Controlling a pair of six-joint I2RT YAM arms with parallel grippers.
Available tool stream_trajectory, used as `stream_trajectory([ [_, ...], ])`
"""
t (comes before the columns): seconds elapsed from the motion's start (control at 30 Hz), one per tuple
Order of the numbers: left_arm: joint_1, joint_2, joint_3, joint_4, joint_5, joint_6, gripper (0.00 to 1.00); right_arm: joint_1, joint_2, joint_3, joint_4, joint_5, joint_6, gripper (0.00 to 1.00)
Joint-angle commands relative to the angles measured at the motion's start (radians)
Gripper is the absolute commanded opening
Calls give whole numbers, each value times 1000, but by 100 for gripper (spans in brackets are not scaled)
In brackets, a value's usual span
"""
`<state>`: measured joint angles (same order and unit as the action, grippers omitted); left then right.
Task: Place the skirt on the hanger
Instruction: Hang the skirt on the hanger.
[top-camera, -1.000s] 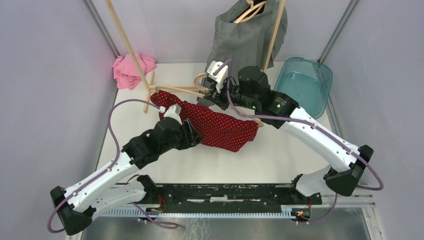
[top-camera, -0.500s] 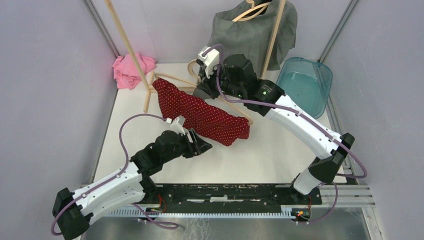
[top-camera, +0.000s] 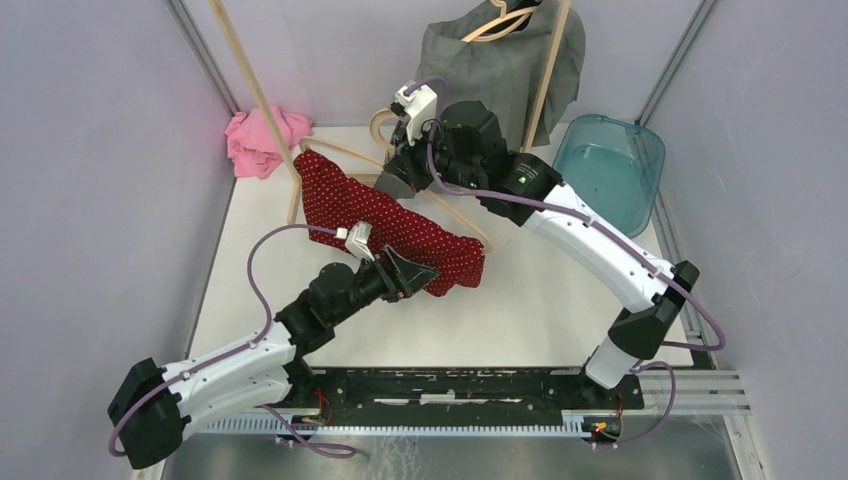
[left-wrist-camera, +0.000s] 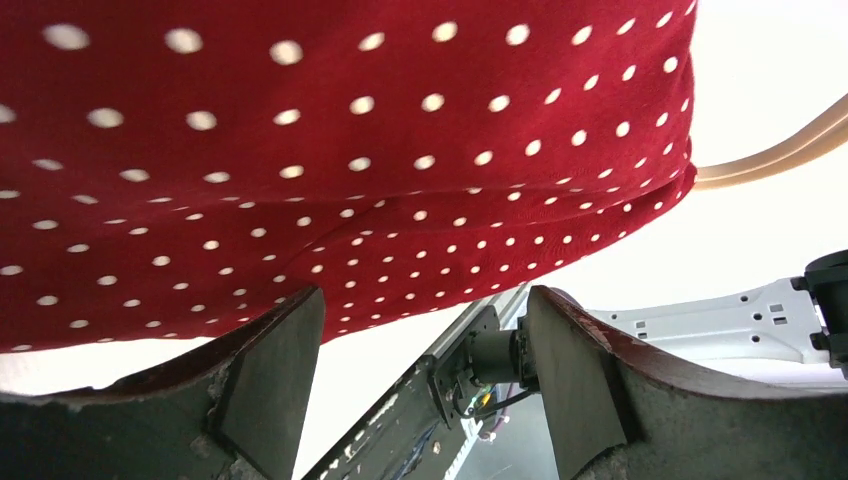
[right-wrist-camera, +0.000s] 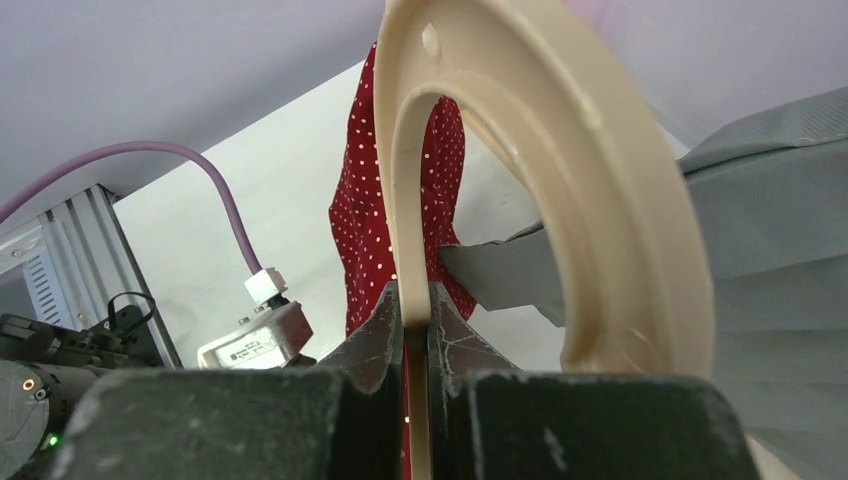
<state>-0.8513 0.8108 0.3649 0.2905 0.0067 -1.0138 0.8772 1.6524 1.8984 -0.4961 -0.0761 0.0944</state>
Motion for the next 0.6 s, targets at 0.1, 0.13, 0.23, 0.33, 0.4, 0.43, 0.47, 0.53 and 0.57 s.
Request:
stream_trajectory([
  [0.1, -43, 51, -5, 164, -37, -33, 81, 4, 2, 91, 75, 9, 39, 1],
  [0.13, -54, 46, -9, 164, -48, -33, 81, 5, 3, 95, 72, 11, 36, 1],
  [0.23, -80, 36, -15, 147, -79, -40, 82, 4, 5, 100, 71, 22, 38, 1],
  [0.33, -116, 41, -16, 137, -112, -46, 97, 4, 10, 109, 71, 32, 35, 1],
  [0.4, -142, 53, -13, 136, -140, -41, 99, 4, 16, 119, 69, 35, 33, 1],
  [0.43, -159, 62, -9, 130, -154, -35, 99, 5, 18, 123, 68, 35, 34, 1],
  [0.47, -172, 69, -4, 118, -170, -31, 99, 4, 19, 125, 67, 35, 34, 1],
  [0.53, -192, 85, 18, 72, -210, -24, 99, 4, 18, 130, 66, 38, 34, 1],
  [0.57, -205, 92, 29, 49, -238, -17, 99, 5, 18, 133, 64, 39, 31, 1],
])
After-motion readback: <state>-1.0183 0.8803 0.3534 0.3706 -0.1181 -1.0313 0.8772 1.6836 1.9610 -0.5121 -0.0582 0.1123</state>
